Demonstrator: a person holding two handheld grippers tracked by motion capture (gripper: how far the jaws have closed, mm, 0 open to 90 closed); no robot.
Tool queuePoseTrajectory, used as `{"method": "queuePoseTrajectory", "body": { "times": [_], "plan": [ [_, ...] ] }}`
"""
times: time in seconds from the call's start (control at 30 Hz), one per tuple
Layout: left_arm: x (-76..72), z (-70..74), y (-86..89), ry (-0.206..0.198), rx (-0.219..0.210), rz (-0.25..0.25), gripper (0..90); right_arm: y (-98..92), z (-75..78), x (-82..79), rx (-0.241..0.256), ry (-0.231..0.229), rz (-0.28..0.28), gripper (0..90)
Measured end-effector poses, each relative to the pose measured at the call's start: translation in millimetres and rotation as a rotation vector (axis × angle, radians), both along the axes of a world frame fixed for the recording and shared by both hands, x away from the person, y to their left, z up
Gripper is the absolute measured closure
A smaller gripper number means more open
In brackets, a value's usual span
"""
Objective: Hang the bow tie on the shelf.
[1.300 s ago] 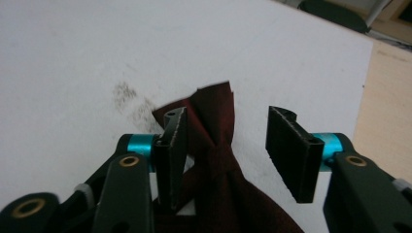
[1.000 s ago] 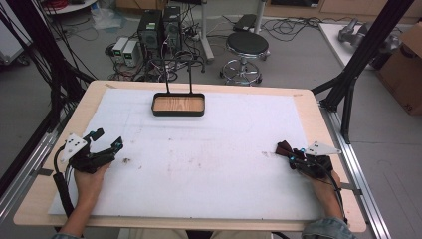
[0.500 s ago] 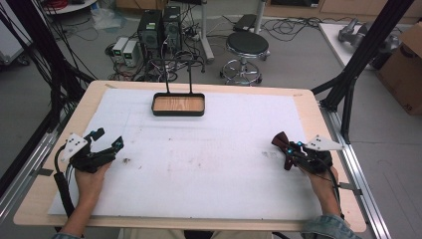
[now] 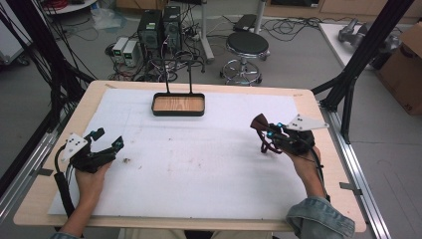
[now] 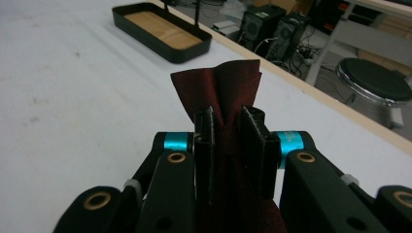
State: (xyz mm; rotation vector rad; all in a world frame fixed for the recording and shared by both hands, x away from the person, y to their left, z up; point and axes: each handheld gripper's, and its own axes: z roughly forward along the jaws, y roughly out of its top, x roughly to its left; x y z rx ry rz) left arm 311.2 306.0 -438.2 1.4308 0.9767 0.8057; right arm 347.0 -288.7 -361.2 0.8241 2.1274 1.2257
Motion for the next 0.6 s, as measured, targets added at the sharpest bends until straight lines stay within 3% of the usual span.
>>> {"method": "queuePoseTrajectory", "body": {
  "times": [0.03,0.07,0.1,0.27,0.33,0.37,0.6],
  "plan": [
    [0.1,0.0,0.0,0.0,-0.001,0.0,20.2,4.9,2.4,2.5,-0.001,-0.005,0.011,75.8],
    [0.1,0.0,-0.1,0.0,-0.001,0.001,20.2,21.8,8.8,9.6,0.016,-0.005,0.038,75.7],
    [0.2,-0.1,0.1,0.0,-0.001,0.001,20.2,21.8,8.8,9.6,0.016,-0.005,0.038,75.7],
    [0.4,-0.1,0.7,0.0,-0.003,0.002,20.2,67.0,18.4,32.1,-0.012,-0.024,0.113,75.7],
    [0.5,-0.2,0.9,0.001,-0.008,0.001,20.2,74.7,19.6,36.0,-0.016,-0.027,0.124,75.8],
    [0.5,-0.1,1.1,0.002,-0.007,0.002,20.2,89.1,22.1,42.8,-0.02,-0.029,0.144,75.7],
    [1.1,-0.5,1.9,0.001,-0.016,0.003,20.3,126.9,28.7,68.4,0.002,-0.031,0.169,75.8]
  ]
}}
